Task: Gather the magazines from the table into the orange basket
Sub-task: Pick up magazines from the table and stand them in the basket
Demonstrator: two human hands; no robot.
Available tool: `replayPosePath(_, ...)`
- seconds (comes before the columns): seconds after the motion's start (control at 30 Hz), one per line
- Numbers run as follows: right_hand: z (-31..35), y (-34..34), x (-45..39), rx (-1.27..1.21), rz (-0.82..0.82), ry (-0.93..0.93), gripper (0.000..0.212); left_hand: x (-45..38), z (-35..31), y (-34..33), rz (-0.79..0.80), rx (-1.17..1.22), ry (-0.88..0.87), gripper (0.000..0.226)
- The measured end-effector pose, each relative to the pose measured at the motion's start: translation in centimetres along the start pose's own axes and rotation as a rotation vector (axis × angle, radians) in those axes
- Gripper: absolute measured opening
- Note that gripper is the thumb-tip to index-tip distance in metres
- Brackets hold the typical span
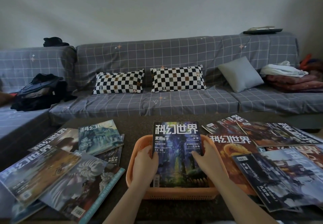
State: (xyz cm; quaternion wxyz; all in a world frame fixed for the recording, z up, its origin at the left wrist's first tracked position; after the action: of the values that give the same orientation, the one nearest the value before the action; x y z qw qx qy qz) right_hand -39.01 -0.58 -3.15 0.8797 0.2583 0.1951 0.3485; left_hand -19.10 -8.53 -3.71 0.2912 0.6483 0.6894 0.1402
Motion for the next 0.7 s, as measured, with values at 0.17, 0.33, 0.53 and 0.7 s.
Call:
replayPosePath(0.17,3.2,-0.1,1.7,-0.119,-0.018,0.153,0.050,-0.4,0.2,3.3,-0.116,0.064,-0.013,0.029)
replayPosePath(0.33,7.6,-3.7,4.1,-0.316,0.158,0.240,0.032,-0.5,2.1,7.4,-0.232,0.113,-0.032,0.023)
replayPosePath(0.53,12.1,-10.1,7.8,-0.434,0.338,0.319,0.023,0.3,7.0,12.1,-0.337,0.134,0.087,0.017)
replayPosePath(0.7,14.8,-16.2,9.3,-0.321,0.479,0.336,0.027,1.0,11.5,15.4,-0.407,0.126,0.165,0.018)
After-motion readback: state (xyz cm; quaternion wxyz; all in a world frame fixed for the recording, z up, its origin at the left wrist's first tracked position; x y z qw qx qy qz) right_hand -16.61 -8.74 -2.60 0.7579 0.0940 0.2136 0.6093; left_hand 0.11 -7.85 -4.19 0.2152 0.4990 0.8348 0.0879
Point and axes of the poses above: each hand's wrist, its own x-axis away from the middle knuckle, its own y-axis out of the back of the hand, z = x × y, the point moved 4 cm from there along -x, towards the middle knuckle, and after that the axes turned 12 degrees about -z, right-handed, at the moved point
